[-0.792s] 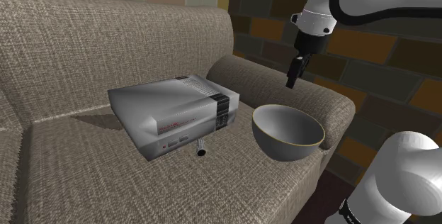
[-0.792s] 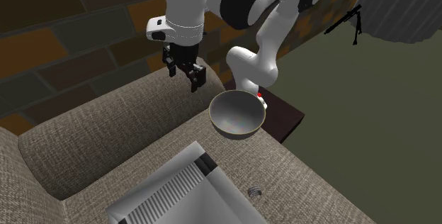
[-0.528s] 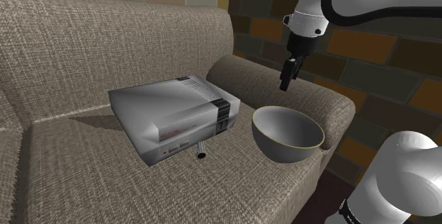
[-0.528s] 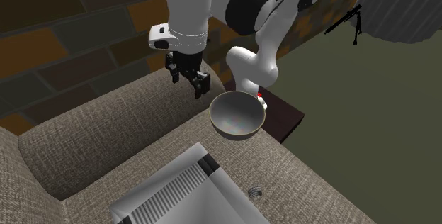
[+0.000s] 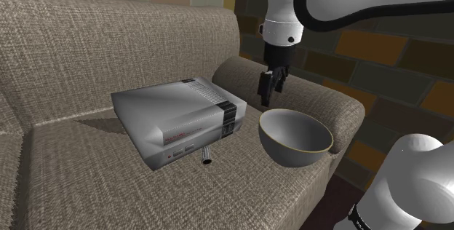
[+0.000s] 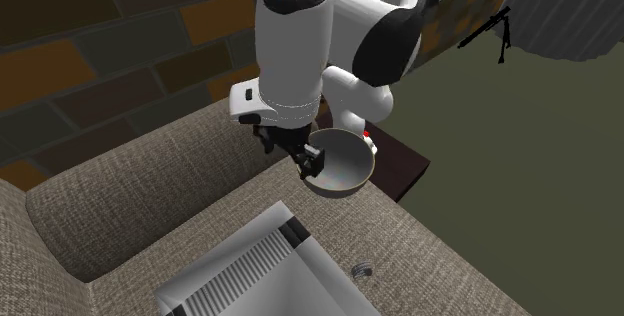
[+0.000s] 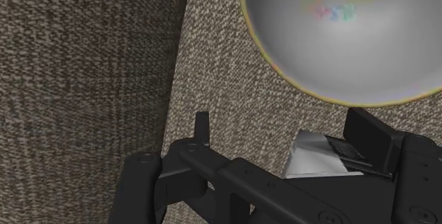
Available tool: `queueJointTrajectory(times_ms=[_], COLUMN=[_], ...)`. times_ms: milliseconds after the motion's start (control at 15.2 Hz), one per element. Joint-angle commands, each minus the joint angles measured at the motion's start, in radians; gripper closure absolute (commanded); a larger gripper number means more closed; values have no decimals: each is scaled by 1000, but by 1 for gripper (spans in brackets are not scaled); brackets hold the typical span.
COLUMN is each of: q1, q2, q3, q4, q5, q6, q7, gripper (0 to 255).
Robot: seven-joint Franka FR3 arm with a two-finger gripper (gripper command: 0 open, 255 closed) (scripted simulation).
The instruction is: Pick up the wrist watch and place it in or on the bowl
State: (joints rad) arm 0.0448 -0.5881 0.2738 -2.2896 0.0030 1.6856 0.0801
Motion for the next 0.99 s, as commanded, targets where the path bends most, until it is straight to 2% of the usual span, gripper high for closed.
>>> queueJointTrajectory(times_ms=[0,462,924], q1=[8,32,73], q2=[53,282,562], q3=[40,178,296], q4=[31,195,413], q5=[16,36,-8], q6=[-3,-23,-62], q7=[46,216,404], gripper=[0,0,0])
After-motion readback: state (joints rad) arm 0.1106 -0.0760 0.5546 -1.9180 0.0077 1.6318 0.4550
